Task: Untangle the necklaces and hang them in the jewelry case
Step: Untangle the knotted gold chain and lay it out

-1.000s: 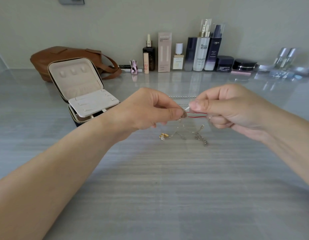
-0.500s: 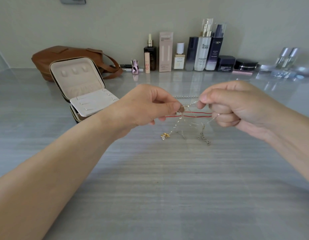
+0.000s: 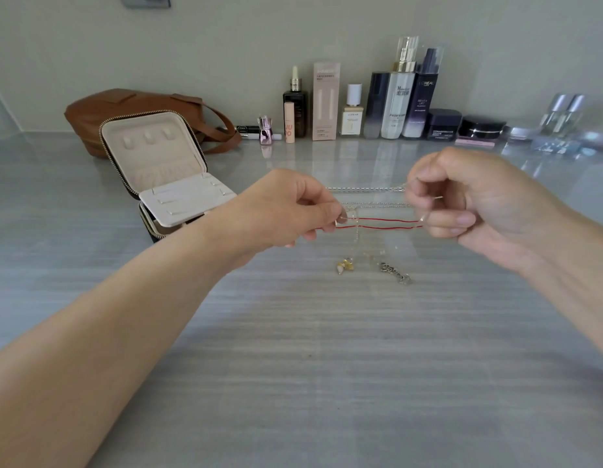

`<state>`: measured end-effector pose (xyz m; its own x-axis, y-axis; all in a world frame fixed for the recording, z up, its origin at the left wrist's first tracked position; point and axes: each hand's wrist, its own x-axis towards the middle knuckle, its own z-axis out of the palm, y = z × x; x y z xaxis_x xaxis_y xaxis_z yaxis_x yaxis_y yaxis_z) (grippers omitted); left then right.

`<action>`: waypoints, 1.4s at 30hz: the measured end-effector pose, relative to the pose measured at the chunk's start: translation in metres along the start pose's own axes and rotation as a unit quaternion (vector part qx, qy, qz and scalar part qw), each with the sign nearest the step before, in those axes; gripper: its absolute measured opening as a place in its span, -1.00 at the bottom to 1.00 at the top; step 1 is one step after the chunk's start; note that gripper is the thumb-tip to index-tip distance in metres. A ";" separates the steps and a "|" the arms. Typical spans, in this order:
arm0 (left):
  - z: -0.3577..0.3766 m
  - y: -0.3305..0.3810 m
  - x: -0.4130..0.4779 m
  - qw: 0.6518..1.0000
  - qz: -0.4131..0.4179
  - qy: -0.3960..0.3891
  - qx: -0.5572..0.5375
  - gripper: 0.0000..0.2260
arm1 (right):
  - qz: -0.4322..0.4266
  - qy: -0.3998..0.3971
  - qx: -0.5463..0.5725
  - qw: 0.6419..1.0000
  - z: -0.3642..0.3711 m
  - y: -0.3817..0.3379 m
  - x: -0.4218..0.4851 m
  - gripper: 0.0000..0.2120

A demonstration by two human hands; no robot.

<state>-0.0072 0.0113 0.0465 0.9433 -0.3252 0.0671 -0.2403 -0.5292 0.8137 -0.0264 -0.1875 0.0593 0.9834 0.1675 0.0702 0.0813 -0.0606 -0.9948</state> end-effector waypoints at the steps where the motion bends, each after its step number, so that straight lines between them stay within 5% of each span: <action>1: 0.000 0.000 0.000 1.000 -0.003 -0.003 0.003 -0.82 | 0.002 0.001 0.001 1.000 0.000 0.000 0.000 -0.81; 4: 0.001 0.001 0.000 1.000 -0.019 -0.006 0.005 -0.80 | -0.010 0.005 -0.011 1.000 -0.002 0.001 0.000 -0.72; 7: 0.000 0.004 0.000 0.998 -0.058 -0.006 -0.031 -0.81 | -0.026 -0.023 -0.030 0.999 0.002 -0.001 -0.003 -0.83; 19: 0.000 0.003 0.004 0.922 -0.098 -0.022 -0.374 -0.81 | -0.001 -0.040 -0.042 0.998 0.003 0.006 0.000 -0.68; 42: 0.015 0.000 0.000 0.994 -0.020 0.019 -0.110 -0.78 | -0.042 -0.065 -0.006 0.997 0.002 0.009 0.001 -0.86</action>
<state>-0.0109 -0.0009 0.0380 0.9601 -0.2748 0.0513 -0.1511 -0.3559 0.9222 -0.0252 -0.1856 0.0500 0.9436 0.2993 0.1416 0.1646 -0.0528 -0.9850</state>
